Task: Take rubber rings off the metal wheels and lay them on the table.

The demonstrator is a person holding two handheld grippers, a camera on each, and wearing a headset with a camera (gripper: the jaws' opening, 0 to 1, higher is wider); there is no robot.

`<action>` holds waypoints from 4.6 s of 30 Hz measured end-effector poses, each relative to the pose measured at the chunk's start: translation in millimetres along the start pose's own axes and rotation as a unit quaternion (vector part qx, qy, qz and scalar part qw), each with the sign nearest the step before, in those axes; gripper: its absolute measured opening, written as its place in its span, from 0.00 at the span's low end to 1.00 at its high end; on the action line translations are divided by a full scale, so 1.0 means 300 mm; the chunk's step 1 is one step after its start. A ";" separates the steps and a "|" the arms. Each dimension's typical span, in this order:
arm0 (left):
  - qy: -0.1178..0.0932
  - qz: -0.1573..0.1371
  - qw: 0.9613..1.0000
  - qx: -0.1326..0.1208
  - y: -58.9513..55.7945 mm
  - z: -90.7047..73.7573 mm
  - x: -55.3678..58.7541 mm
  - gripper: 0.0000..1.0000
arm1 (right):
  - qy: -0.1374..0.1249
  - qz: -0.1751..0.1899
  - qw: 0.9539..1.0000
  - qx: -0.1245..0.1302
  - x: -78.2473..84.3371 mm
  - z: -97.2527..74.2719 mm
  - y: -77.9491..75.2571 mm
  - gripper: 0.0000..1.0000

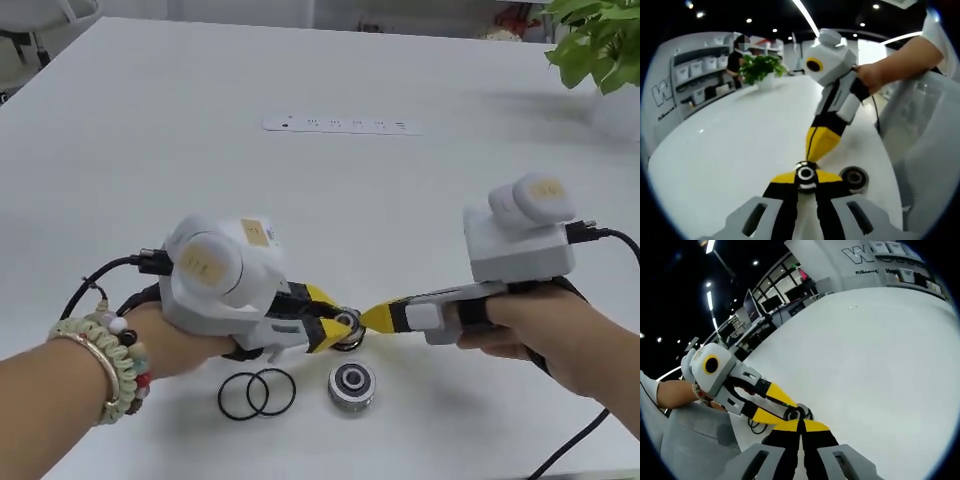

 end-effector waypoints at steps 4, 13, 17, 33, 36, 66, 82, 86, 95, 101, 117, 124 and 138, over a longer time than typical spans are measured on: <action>0.000 0.001 1.000 -0.001 -0.001 0.000 0.000 0.13 | 0.000 -0.002 1.000 -0.003 -0.002 0.001 0.002 0.00; 0.001 0.000 1.000 -0.004 -0.001 0.001 0.000 0.13 | 0.003 -0.014 1.000 -0.006 -0.009 0.006 0.015 0.00; 0.002 0.000 1.000 -0.006 -0.002 0.001 -0.001 0.13 | -0.012 -0.028 0.999 -0.033 -0.028 0.017 0.048 0.00; 0.011 -0.029 0.999 -0.016 -0.005 0.000 -0.005 0.14 | -0.012 -0.013 1.000 -0.001 -0.027 0.007 0.025 0.00; 0.014 -0.034 0.999 -0.016 -0.004 0.001 -0.007 0.14 | -0.006 -0.012 1.000 0.002 -0.022 0.006 0.021 0.00; 0.042 -0.006 0.998 0.040 0.018 -0.110 -0.099 0.34 | -0.067 0.036 0.997 0.007 -0.066 -0.055 0.012 0.00; 0.027 -0.011 0.999 -0.034 0.113 -0.391 -0.102 0.47 | -0.087 0.002 0.996 -0.022 -0.127 -0.050 0.090 0.00; 0.027 -0.012 0.998 -0.053 0.119 -0.443 -0.078 0.48 | -0.090 -0.003 0.995 -0.031 -0.134 -0.047 0.104 0.00; 0.029 -0.039 0.994 -0.095 0.095 -0.537 -0.003 0.51 | -0.072 -0.024 0.996 -0.051 -0.130 -0.011 0.157 0.00; 0.042 -0.046 0.992 -0.106 0.058 -0.571 0.048 0.52 | -0.048 -0.043 0.996 -0.062 -0.116 0.020 0.186 0.00; 0.052 -0.081 0.987 -0.127 0.002 -0.625 0.115 0.54 | 0.039 -0.075 0.993 -0.079 -0.030 0.118 0.222 0.00; 0.059 -0.094 0.987 -0.120 -0.041 -0.627 0.145 0.54 | 0.064 -0.098 0.990 -0.073 0.007 0.173 0.223 0.00; 0.057 -0.102 0.986 -0.121 -0.063 -0.630 0.147 0.53 | 0.126 -0.167 0.976 -0.059 0.068 0.226 0.216 0.00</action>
Point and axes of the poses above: the centre of the closed fingertips' face, and the gripper's own axes: z roughly forward along the fingers, y roughly to its left, x roughly out of its underside, the point moved 7 cm from there along -z, roughly backward along the fingers, and after that the axes turned 15 degrees about -x, right-handed, at the moved point
